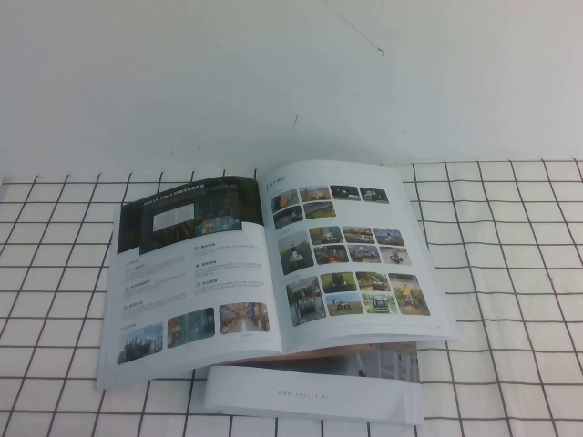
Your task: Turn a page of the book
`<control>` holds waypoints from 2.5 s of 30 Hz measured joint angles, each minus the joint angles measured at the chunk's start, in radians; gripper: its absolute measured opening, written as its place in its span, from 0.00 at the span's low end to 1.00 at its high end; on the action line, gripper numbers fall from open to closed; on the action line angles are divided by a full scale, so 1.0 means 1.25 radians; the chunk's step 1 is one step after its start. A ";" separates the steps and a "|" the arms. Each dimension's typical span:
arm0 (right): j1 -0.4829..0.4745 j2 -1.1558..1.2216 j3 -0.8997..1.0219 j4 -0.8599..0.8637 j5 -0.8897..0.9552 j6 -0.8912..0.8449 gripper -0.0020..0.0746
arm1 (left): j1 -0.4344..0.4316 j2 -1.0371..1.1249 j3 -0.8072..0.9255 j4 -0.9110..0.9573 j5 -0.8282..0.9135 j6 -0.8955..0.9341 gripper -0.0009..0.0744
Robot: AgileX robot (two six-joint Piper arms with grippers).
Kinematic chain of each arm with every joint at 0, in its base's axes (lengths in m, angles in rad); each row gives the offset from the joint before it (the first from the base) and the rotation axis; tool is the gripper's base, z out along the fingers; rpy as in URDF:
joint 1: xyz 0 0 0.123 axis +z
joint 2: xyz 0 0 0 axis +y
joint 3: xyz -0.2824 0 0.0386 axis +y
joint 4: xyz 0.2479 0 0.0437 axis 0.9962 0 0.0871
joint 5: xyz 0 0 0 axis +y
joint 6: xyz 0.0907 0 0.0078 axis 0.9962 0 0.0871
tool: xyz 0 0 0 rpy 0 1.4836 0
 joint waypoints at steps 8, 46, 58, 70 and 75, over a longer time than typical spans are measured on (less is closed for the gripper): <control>0.000 0.000 0.000 0.000 0.000 0.000 0.02 | 0.000 0.000 0.000 0.000 0.000 0.000 0.01; 0.000 0.000 0.000 0.051 -0.808 -0.010 0.02 | 0.000 0.000 0.003 -0.210 -0.531 -0.128 0.01; 0.000 0.000 -0.085 0.051 -0.991 0.056 0.02 | 0.000 -0.003 -0.105 0.049 -0.927 -0.293 0.01; 0.000 0.072 -0.530 -0.045 -0.713 0.210 0.02 | 0.000 0.061 -0.555 0.202 -0.567 -0.312 0.01; 0.000 0.222 -0.688 -0.079 -0.474 0.216 0.02 | 0.000 0.175 -0.688 0.214 -0.343 -0.314 0.01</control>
